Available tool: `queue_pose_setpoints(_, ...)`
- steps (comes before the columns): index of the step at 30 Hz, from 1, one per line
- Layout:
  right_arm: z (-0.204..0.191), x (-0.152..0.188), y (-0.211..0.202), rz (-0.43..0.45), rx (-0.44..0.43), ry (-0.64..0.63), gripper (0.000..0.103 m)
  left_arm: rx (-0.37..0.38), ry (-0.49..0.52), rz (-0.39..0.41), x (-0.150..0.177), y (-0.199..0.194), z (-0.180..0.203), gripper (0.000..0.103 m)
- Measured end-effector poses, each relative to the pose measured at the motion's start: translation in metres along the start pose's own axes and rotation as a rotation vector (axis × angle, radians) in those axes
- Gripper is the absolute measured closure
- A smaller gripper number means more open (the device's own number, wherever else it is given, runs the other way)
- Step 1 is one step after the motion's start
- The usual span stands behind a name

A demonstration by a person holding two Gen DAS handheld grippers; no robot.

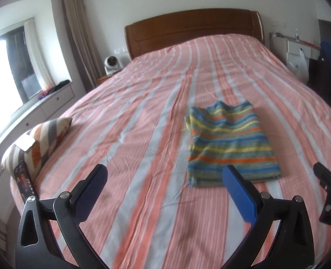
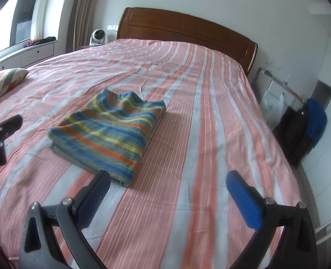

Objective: Fold small clothes

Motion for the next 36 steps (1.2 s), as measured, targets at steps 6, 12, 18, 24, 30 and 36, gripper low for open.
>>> queue_pose_setpoints(6,-0.003,-0.002,-0.025,0.046,-0.003,-0.001,0.001,-0.002,-0.057,0.001,0.005,-0.021,-0.011,0.000)
queue_pose_setpoints(12,0.003,0.000,-0.050,0.110,-0.041,0.049,0.001,-0.020,-0.083,0.027,0.008,-0.041,-0.020,0.000)
queue_pose_setpoints(18,0.013,0.001,-0.076,0.155,-0.142,0.171,0.001,0.005,-0.116,0.089,-0.007,-0.071,-0.031,0.000)
queue_pose_setpoints(24,0.021,-0.001,-0.097,0.178,-0.302,0.280,0.001,0.119,-0.148,0.136,-0.021,-0.098,-0.036,0.000)
queue_pose_setpoints(30,0.008,0.002,-0.106,0.150,-0.261,0.196,0.001,0.024,-0.112,0.108,-0.019,-0.105,-0.037,0.000)
queue_pose_setpoints(36,-0.005,0.010,-0.125,0.161,-0.312,0.158,0.001,0.055,-0.079,0.050,0.005,-0.118,-0.039,0.000)
Point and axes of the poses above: each gripper's, at about its wrist camera, not at the fingertips, and y roughly the way its jaws point, z to its right, x to its underside, the point moved 6 cm from there along y, roughly the way its jaws point, and after that the axes turned 13 degrees about -x, right-handed, at the moved point
